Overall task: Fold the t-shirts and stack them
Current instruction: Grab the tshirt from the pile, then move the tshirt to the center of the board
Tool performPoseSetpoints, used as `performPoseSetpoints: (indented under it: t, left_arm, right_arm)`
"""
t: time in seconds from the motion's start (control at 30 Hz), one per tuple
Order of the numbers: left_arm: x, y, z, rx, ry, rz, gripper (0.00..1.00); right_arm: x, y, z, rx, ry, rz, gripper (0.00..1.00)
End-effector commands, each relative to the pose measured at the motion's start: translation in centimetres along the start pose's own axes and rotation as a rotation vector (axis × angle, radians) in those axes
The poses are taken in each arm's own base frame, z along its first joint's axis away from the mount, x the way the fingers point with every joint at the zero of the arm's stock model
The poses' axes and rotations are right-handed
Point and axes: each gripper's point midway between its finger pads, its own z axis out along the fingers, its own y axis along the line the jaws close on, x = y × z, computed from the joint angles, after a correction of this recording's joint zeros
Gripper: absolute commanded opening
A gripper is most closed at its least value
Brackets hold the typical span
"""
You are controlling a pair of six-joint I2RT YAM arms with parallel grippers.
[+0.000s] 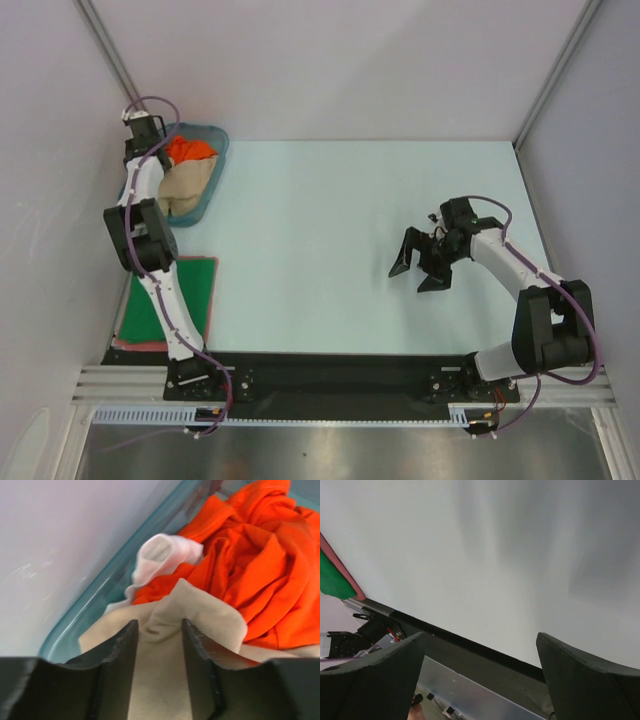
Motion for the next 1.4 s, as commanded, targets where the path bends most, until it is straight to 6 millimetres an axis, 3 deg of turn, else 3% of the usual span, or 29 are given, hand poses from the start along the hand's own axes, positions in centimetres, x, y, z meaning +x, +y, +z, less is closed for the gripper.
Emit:
performPoseSetpoints:
  t: [0.0,0.1,0.17,0.2,0.23,0.33,0.37,0.43,0.47,0.5,0.57,0.6,0.67,0.7,0.77,0.8,0.83,0.9,0.97,1.07,1.17,1.2,1.27,1.3,1.37]
  left_arm:
    - [-1.6,-1.9,1.4,0.102,-0.053,-0.007,0.45]
    - [-1.6,-3.3,1.8,0.165,-0.067,-0.013,0.36]
    - [-1.6,-3.5,2.3,0.17,-0.074,-0.023,0.25]
    - [-2.0,-3.6,2.2,0.172,-0.082,-0.033,0.19]
    - [-2.3,-3.8,2.0,0.185,-0.087,-0.036,0.02]
    - [-3.8,-4.2,0.5,0.199,-0.113,-0.062,0.0]
    - [-5.7,-4.1,-1.3,0.205,-0.15,-0.076,0.0]
    - [-6.8,-5.3,-3.6,0.23,-0.173,-0.075,0.0]
    - [-8.9,-5.2,-6.2,0.231,-0.219,-0.08,0.0]
    - [-8.9,-6.4,-8.0,0.24,-0.226,-0.062,0.01]
    - [-10.2,-6.6,-11.0,0.228,-0.27,-0.061,0.0]
    - [-11.9,-7.0,-14.6,0.253,-0.321,-0.067,0.0]
    - [-13.3,-7.2,-18.0,0.259,-0.37,-0.075,0.0]
    - [-14.7,-7.6,-21.3,0.288,-0.419,-0.084,0.0]
    - [-16.1,-7.5,-24.7,0.297,-0.474,-0.087,0.0]
    - [-17.5,-6.9,-27.8,0.301,-0.528,-0.105,0.0]
    - [-18.4,-6.2,-29.1,0.304,-0.555,-0.119,0.0]
    - [-19.9,-7.3,-33.4,0.396,-0.613,-0.148,0.0]
    - [-21.7,-6.7,-37.9,0.488,-0.685,-0.184,0.0]
    - [-23.1,-7.6,-45.1,0.729,-0.755,-0.255,0.0]
    - [-21.8,-10.3,-51.3,0.975,-0.739,-0.276,0.0]
    - [-20.3,-12.4,-53.3,1.062,-0.708,-0.26,0.0]
    - [-18.4,-14.4,-55.4,1.154,-0.661,-0.238,0.0]
    - [-16.3,-16.4,-56.9,1.23,-0.606,-0.225,0.0]
    - [-14.2,-18.1,-58.6,1.288,-0.56,-0.18,0.0]
  right_arm:
    - [0.0,1.1,-0.4,-0.061,-0.014,0.0,1.0]
    - [0.0,1.0,-0.4,-0.057,-0.012,0.001,1.0]
    - [0.0,0.9,-0.4,-0.054,-0.011,-0.001,1.0]
    - [0.2,0.8,-0.3,-0.05,-0.007,0.002,1.0]
    - [0.4,0.6,-0.2,-0.048,0.0,0.008,1.0]
    - [0.6,0.6,0.1,-0.053,0.008,0.019,0.99]
    - [0.6,0.7,0.1,-0.058,0.006,0.02,1.0]
    - [0.4,1.1,-0.1,-0.075,-0.003,0.019,1.0]
    - [0.2,1.4,-0.2,-0.081,-0.011,0.016,1.0]
    - [0.1,1.5,-0.2,-0.087,-0.009,0.021,1.0]
    - [-0.1,1.9,-0.2,-0.102,-0.018,0.027,1.0]
    - [-0.2,2.0,-0.3,-0.106,-0.018,0.028,1.0]
    - [-0.3,2.4,-0.4,-0.121,-0.027,0.029,1.0]
    - [-0.1,2.6,-0.5,-0.13,-0.027,0.026,1.0]
    - [0.0,2.9,-0.7,-0.139,-0.035,0.028,1.0]
    - [0.2,2.9,-0.6,-0.145,-0.033,0.029,1.0]
    - [0.3,3.1,-0.8,-0.151,-0.04,0.019,1.0]
    - [0.6,3.2,-1.0,-0.157,-0.041,0.024,1.0]
    - [0.7,3.5,-1.4,-0.168,-0.056,0.014,1.0]
    - [0.6,3.9,-2.2,-0.177,-0.082,0.011,1.0]
    - [0.0,4.7,-3.3,-0.186,-0.122,-0.014,1.0]
    - [-0.1,4.7,-3.5,-0.179,-0.13,-0.02,1.0]
    - [-0.6,5.2,-4.2,-0.182,-0.153,-0.035,1.0]
    - [-0.6,5.3,-4.4,-0.178,-0.157,-0.041,1.0]
    - [-0.8,5.4,-4.8,-0.179,-0.175,-0.052,1.0]
